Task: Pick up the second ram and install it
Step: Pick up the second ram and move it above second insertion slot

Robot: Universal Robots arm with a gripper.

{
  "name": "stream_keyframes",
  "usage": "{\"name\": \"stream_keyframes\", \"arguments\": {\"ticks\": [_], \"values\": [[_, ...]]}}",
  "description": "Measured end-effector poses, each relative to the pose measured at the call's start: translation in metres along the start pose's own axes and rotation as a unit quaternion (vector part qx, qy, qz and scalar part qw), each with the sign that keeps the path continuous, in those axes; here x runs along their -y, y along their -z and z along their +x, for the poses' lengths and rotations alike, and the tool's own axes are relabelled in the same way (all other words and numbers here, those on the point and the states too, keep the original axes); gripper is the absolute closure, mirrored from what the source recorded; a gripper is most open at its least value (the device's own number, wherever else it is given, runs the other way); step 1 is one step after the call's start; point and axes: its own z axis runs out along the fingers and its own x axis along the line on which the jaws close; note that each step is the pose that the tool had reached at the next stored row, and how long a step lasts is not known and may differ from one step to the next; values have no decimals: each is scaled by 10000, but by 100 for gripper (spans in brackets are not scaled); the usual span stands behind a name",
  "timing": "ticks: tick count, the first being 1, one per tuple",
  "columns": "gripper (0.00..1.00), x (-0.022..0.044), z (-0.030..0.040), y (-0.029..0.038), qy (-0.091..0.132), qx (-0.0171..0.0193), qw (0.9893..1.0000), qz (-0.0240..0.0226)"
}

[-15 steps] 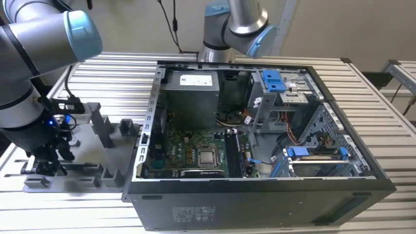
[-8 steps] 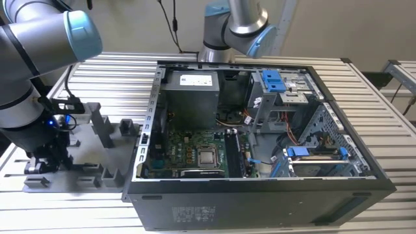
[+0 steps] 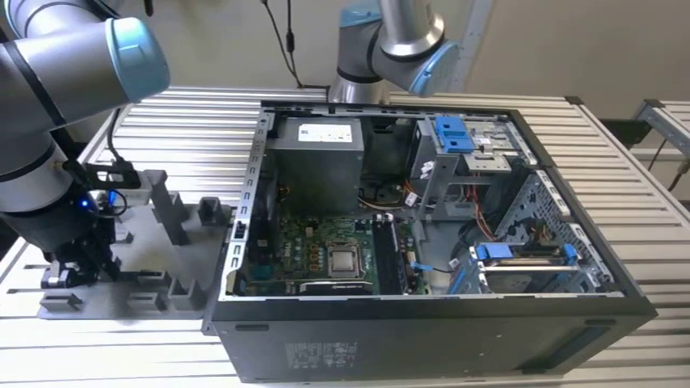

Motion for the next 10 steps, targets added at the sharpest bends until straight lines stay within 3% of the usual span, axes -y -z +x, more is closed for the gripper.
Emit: {"name": "stream_keyframes", "arguments": {"ticks": [10], "values": [[86, 0, 0, 0, 0, 1, 10000, 1]]}}
